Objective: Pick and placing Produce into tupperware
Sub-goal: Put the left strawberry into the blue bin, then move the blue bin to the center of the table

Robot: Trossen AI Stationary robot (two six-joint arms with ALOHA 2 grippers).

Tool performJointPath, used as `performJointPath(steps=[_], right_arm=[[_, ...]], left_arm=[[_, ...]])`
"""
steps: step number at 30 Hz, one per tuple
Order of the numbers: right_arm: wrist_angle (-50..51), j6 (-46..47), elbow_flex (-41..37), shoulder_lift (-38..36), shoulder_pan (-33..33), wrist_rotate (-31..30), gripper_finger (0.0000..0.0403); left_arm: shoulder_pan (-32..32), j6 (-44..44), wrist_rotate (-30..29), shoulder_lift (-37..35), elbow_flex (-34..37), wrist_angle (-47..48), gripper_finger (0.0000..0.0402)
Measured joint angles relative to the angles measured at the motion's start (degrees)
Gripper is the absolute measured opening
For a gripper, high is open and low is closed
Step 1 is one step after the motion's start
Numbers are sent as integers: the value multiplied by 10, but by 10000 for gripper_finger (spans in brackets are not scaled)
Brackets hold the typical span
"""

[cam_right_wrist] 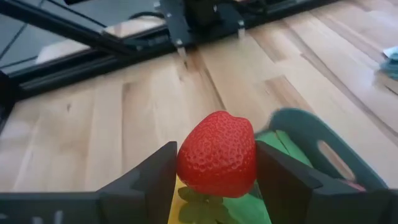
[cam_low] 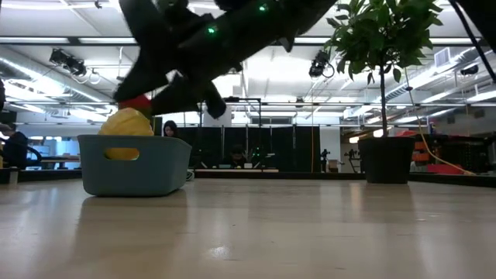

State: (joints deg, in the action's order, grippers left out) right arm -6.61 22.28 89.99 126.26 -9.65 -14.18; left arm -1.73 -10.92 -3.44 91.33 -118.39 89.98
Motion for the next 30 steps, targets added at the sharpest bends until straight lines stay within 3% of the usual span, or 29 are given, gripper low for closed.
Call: performJointPath(steps=[4,11,24,30], right_arm=[[33,-5,19,27,0,-34,203],[65,4,21,30,3,-40,210],[75,23,20,18,8,-29,285],[107,32,20,10,4,-30,286]], left_arm=[[-1,-3,0,0,0,0,70],[-1,-4,0,0,0,0,64],[-1,-3,0,0,0,0,60],[-1,-2,0,0,0,0,64]])
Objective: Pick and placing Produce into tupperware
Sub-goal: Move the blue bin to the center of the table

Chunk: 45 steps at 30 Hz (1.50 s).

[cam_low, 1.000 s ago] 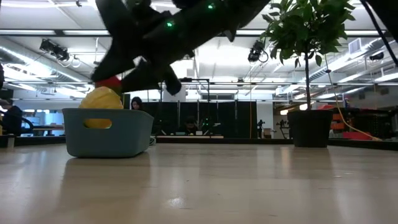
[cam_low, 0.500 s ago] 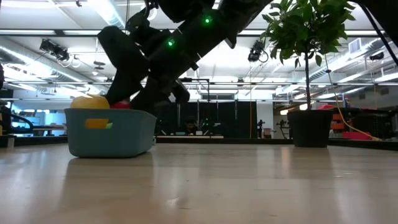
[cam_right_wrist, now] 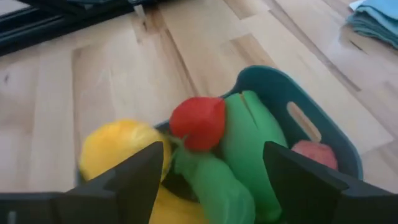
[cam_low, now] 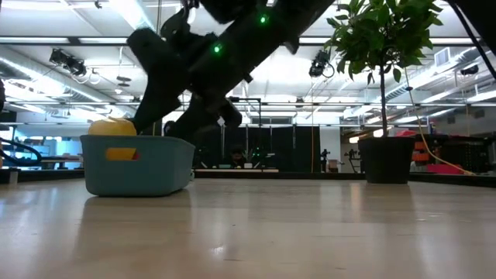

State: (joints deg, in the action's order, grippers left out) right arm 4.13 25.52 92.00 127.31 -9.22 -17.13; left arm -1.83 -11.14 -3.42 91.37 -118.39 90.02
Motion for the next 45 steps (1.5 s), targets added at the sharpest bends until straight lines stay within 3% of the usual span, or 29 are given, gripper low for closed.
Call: performJointPath(steps=[6,13,17,23,32,35,40,45], right_arm=[[75,-15,0,-41,-18,1,264],[89,-26,1,-87,-34,9,212],[102,-19,0,-80,-33,54,145],[99,-49,0,-75,-23,46,14],[92,-30,0,-59,-16,98,7],[96,-30,-1,-58,-16,93,4],[119,-46,0,-85,-22,68,5],[212,-47,0,-150,-46,22,4]], left_arm=[[0,0,0,0,0,0,59],[0,2,0,0,0,0,53],[0,2,0,0,0,0,55],[0,4,0,0,0,0,45],[0,12,-1,0,0,0,29],[0,-10,-36,1,7,-2,23],[-9,-127,-141,-7,84,-1,8],[-50,-194,-96,-53,189,0,9]])
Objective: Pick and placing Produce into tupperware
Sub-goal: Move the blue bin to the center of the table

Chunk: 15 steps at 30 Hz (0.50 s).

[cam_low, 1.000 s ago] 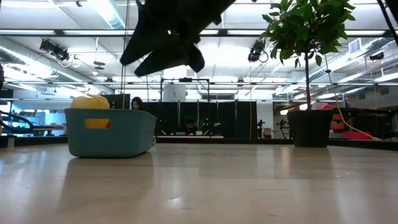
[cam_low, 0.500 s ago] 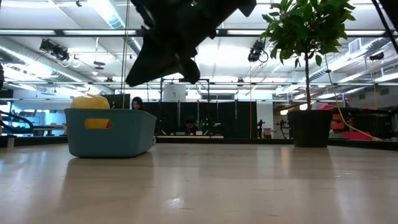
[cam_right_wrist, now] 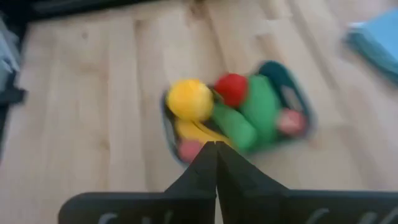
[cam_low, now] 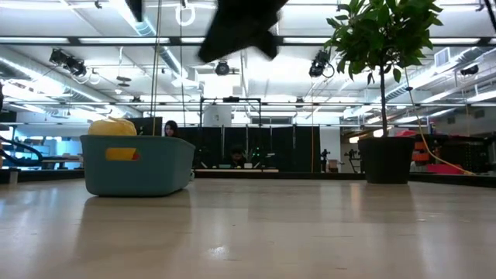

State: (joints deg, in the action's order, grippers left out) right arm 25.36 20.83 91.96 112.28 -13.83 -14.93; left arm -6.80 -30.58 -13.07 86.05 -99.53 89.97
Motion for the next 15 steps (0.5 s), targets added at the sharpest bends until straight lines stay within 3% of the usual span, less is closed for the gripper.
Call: performJointPath(steps=[7,15], right_arm=[[146,39,0,-115,-63,-132,3],[211,104,0,-199,-159,-239,2]], left_arm=[[-115,-178,-2,-93,154,-25,6],[-278,-326,-21,-157,369,-247,5]])
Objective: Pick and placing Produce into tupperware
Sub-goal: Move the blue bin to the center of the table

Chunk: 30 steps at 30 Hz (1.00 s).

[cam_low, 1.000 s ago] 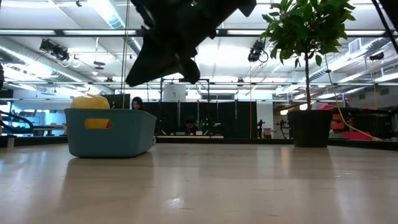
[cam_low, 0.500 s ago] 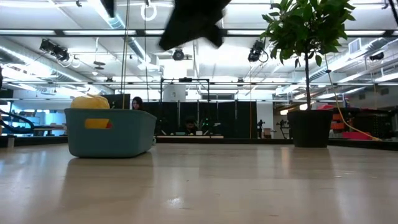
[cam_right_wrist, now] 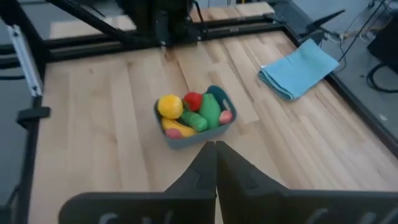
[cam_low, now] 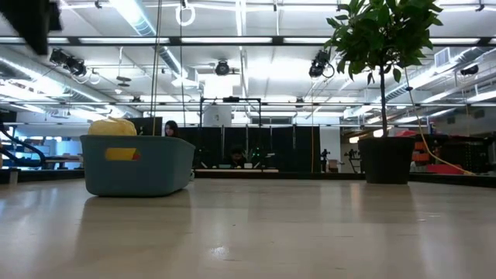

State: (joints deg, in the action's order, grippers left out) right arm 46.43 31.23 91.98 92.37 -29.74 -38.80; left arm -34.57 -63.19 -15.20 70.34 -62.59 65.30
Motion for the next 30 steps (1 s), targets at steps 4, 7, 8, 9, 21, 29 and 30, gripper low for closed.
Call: performJointPath(steps=[4,7,8,9,21,29,30], right_arm=[[7,28,0,-19,-41,-41,3],[7,40,0,-26,-62,-61,3],[7,43,0,-27,-68,-64,2],[6,47,0,-27,-72,-68,2],[6,53,0,-20,-79,-82,3],[5,52,0,-20,-79,-82,3],[4,52,0,-20,-79,-82,3]], left_arm=[[-29,-79,-29,10,103,-47,5],[-23,-153,-59,10,173,-52,4],[-19,-175,-73,10,190,-55,5],[-13,-197,-81,9,207,-58,6],[55,-113,-146,9,332,-413,3],[89,-111,-146,9,342,-413,3],[92,-109,-146,9,342,-413,3]])
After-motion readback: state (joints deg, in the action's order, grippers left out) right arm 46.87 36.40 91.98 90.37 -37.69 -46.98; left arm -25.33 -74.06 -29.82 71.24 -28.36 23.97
